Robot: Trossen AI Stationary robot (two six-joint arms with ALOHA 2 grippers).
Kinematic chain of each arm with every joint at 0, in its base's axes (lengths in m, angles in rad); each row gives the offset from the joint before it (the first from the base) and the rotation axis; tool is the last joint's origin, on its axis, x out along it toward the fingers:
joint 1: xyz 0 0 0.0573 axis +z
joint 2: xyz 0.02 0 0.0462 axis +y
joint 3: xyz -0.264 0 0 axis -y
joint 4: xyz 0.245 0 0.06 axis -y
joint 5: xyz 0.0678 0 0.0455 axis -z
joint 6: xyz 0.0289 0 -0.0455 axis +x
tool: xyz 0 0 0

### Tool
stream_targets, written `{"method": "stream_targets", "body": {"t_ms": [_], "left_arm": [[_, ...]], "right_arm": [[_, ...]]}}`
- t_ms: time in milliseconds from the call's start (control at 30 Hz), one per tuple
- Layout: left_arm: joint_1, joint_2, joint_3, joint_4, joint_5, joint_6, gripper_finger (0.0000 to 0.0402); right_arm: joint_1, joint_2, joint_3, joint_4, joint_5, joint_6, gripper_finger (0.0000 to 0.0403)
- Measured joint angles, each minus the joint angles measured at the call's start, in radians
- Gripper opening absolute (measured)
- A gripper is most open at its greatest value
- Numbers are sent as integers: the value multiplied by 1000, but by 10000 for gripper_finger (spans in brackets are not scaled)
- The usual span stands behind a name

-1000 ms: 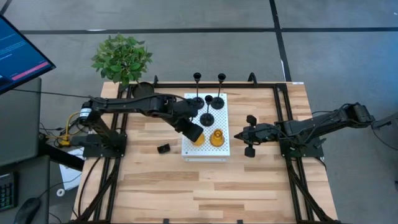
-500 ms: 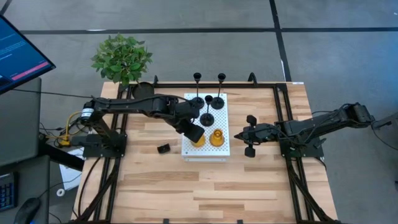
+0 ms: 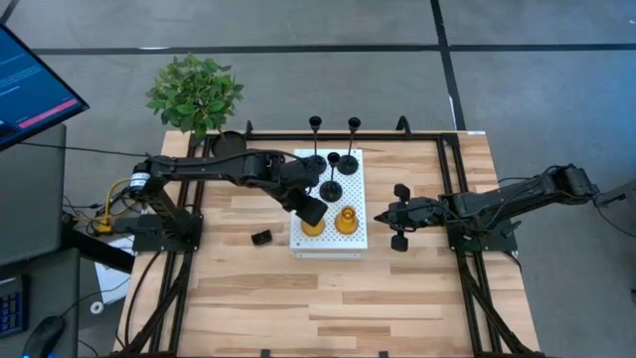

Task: Pick & Place candle stick holders
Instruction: Put the yellow glass candle holder on the shelf, then return to Home Position

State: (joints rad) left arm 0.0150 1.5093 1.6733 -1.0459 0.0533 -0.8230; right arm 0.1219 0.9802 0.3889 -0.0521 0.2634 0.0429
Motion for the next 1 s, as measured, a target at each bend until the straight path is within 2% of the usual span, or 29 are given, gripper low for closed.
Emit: {"method": "stream_targets", "body": {"t_ms": [267,433,600,767,933,1000], "left_arm": [[24,-50,-1,76,2,10,79],[9,-117,0,172,3,36,79],[-21,-202,0,188,-15,75,72],[-94,-281,0,220,-117,246,52],[-237,-317,0,226,-319,470,9],[-299,-316,-7,228,-392,522,5]], "right_arm": [[0,0,0,0,0,1,0],[0,3,0,0,1,0,0],[0,3,0,2,1,1,0],[0,3,0,0,0,1,0],[0,0,0,-22,0,3,0],[0,0,0,-45,0,15,0]]}}
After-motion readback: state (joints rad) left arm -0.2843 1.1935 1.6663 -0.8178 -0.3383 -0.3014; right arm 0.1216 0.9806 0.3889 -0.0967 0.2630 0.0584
